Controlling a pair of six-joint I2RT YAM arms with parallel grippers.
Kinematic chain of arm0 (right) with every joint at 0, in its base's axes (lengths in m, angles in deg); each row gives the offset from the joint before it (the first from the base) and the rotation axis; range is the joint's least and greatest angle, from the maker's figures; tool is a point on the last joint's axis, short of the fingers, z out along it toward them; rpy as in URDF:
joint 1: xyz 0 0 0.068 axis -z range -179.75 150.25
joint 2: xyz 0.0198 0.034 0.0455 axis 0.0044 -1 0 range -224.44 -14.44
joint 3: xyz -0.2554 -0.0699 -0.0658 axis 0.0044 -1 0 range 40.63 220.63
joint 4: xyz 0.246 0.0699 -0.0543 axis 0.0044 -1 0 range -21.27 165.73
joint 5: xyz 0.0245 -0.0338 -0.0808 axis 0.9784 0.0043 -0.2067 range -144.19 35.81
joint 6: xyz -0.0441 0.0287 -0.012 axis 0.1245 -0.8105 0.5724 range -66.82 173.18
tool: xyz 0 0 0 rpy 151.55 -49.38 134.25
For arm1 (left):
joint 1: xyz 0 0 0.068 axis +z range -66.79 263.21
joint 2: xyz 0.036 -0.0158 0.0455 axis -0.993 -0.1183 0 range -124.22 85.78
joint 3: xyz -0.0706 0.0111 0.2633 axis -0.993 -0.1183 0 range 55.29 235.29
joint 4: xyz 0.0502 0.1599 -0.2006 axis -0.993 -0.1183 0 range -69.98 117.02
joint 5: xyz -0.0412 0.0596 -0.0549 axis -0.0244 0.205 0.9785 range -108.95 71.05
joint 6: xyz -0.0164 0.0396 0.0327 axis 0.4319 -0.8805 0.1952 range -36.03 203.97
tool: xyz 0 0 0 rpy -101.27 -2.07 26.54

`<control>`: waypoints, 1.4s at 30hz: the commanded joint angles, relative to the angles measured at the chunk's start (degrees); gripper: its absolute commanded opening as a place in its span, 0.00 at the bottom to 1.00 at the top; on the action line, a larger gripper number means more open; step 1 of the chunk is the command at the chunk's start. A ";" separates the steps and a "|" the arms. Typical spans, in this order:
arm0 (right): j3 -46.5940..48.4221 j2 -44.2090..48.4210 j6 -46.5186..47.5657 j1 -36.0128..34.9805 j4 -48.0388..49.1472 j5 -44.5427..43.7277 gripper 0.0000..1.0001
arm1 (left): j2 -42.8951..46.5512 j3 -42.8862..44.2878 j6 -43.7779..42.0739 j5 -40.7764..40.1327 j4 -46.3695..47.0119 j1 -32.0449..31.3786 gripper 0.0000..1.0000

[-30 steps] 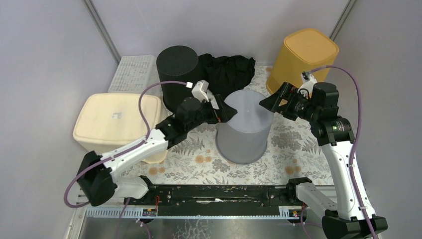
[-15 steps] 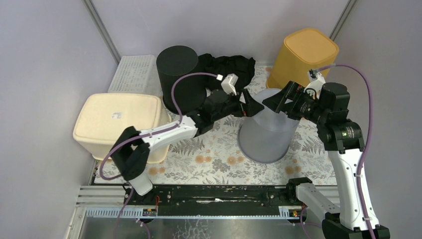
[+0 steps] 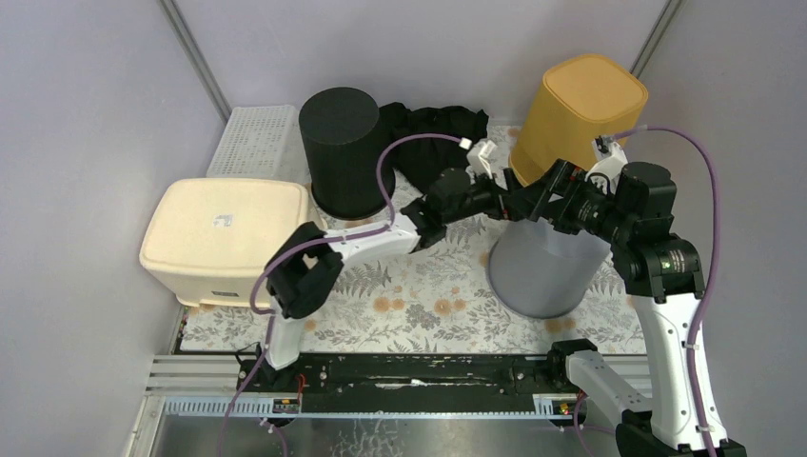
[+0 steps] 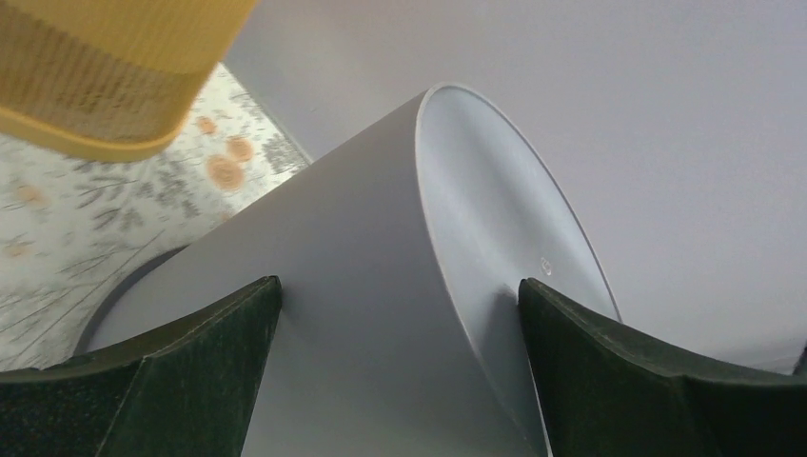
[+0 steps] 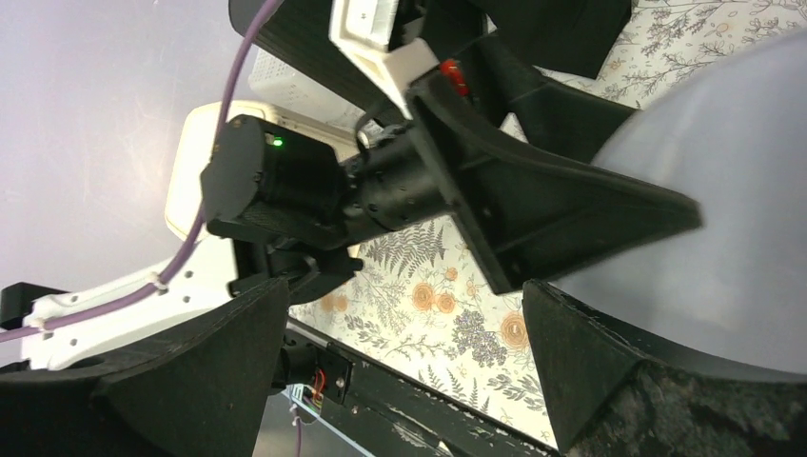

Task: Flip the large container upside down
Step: Move the container to the corner of the board.

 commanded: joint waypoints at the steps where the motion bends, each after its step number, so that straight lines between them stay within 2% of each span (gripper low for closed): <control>1: 3.67 0.86 1.04 -0.07 -0.44 -0.11 0.99 | -8.47 4.62 -0.50 8.19 -3.39 -3.41 1.00; 5: 5.03 1.01 1.57 -0.11 -1.22 0.11 0.99 | -10.28 11.06 -2.64 9.45 -5.66 -3.70 1.00; 8: 5.87 1.34 1.67 -0.11 -1.06 0.98 0.99 | -8.81 13.74 -6.23 8.22 -10.98 -2.93 1.00; 15: 6.35 1.86 1.06 -0.06 1.72 3.84 1.00 | 1.24 4.47 -5.91 5.25 -10.22 1.77 1.00; 20: 5.60 0.91 1.06 -0.11 2.17 5.82 0.99 | 10.51 -2.28 -6.31 -1.73 -14.39 3.26 1.00; 23: 4.48 0.48 1.45 -0.10 2.21 5.48 1.00 | 15.26 -5.50 -7.37 -4.16 -14.78 3.76 1.00; 27: 5.04 -1.09 2.39 -0.11 0.03 6.43 0.99 | 19.56 -5.90 -8.57 -6.30 -21.38 4.04 1.00; 36: 1.62 -2.22 5.00 -0.39 -2.68 10.62 0.98 | 35.84 -19.08 -7.58 -9.40 -26.55 3.88 1.00; 39: 0.97 -4.14 5.53 -3.02 -2.95 8.73 0.98 | 39.93 -21.84 -7.57 -10.72 -28.05 3.91 1.00; 42: 1.92 -6.95 5.49 -10.36 -3.08 1.35 0.97 | 43.14 -23.39 -7.94 -11.99 -29.60 3.92 1.00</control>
